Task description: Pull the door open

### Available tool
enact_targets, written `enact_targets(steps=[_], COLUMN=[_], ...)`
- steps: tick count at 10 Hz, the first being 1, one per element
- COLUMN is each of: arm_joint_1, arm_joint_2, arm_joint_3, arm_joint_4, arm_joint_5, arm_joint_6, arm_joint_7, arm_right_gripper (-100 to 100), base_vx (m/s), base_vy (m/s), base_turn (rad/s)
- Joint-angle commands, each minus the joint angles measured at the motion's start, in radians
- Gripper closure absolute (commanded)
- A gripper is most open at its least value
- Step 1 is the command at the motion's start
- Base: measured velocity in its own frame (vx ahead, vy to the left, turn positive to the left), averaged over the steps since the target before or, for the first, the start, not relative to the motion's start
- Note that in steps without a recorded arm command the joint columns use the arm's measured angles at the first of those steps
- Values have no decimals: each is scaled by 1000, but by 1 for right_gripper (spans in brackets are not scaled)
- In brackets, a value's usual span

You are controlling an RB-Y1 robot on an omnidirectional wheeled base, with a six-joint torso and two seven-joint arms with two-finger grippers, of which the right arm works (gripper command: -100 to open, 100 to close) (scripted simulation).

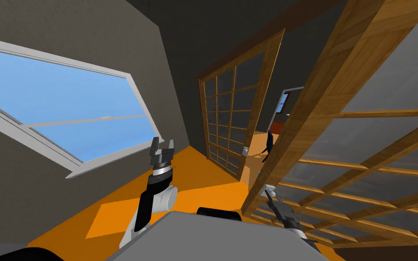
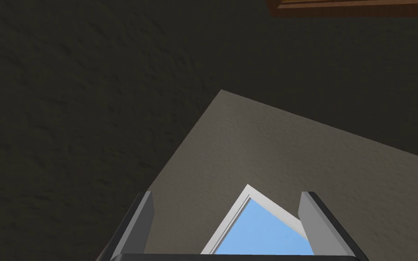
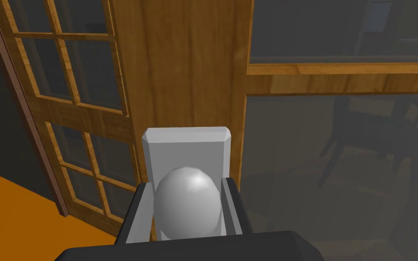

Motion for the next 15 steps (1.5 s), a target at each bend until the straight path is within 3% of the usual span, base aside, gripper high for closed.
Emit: enact_targets(steps=[1,3,4,10,15], arm_joint_1=[14,27,13,22,17], arm_joint_2=[-14,-32,-26,-56,-64], arm_joint_3=[18,41,35,85,105], arm_joint_4=[7,12,23,65,90], arm_joint_5=[9,21,18,44,55], arm_joint_6=[-27,-56,-50,-120,-143], arm_joint_7=[-19,-42,-39,-92,-113], arm_right_gripper=[100,100,100,100,100], base_vx=[-251,-268,-122,-239,-186], base_vy=[-51,-37,-13,-48,-52], base_turn=[160,165,22,152,121])
